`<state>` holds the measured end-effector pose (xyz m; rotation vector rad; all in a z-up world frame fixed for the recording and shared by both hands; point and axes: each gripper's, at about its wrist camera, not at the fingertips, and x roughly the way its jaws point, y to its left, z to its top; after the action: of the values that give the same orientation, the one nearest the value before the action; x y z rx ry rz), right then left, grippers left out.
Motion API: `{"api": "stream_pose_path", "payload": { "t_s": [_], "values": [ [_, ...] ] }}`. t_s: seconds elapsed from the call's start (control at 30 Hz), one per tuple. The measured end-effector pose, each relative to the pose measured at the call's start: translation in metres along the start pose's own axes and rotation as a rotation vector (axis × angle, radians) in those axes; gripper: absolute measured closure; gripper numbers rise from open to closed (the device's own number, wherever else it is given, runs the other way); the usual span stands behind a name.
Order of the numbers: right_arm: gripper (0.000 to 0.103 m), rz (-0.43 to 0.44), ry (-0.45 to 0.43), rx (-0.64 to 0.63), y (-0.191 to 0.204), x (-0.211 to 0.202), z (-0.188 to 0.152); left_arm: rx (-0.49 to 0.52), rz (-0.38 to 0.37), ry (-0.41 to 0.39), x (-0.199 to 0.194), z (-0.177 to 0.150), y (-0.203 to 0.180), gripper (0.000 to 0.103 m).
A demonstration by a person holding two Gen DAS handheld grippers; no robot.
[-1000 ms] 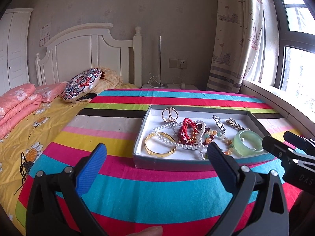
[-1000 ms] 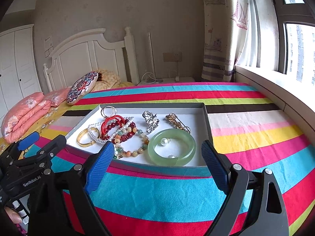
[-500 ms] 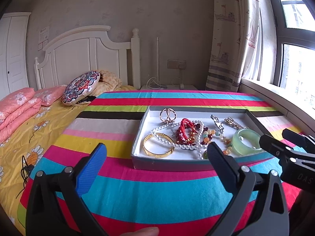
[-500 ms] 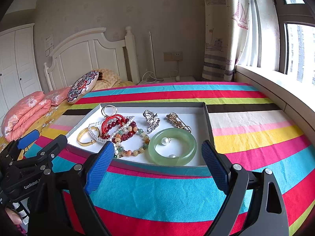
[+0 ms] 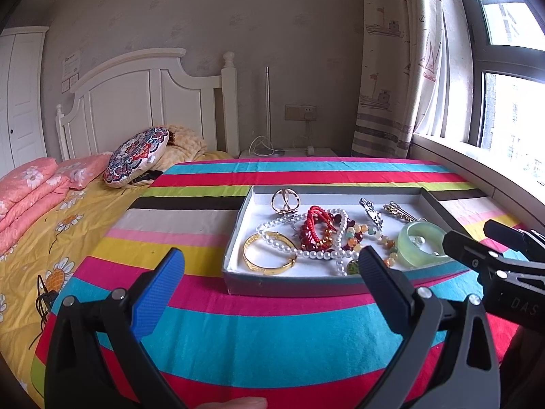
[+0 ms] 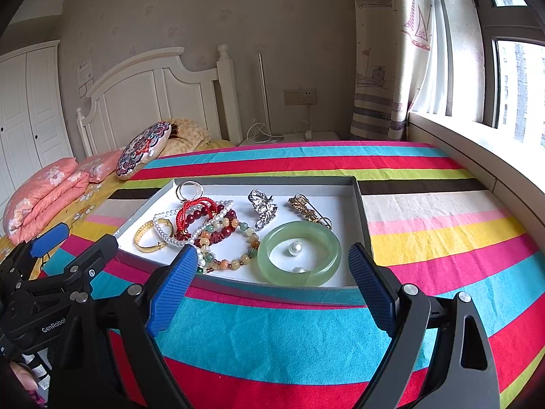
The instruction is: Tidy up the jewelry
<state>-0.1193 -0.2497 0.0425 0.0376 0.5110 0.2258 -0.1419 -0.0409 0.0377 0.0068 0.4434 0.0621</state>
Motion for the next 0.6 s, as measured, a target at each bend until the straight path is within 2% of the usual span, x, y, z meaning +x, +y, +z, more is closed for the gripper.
{"api": "stream_pose_path", "payload": {
  "t_s": [0.6],
  "values": [
    [0.017, 0.000, 0.001, 0.000, -0.0003, 0.0002, 0.0004, 0.040, -0.013, -0.003, -0.0032, -0.0002, -0.0057, 0.002]
  ]
}}
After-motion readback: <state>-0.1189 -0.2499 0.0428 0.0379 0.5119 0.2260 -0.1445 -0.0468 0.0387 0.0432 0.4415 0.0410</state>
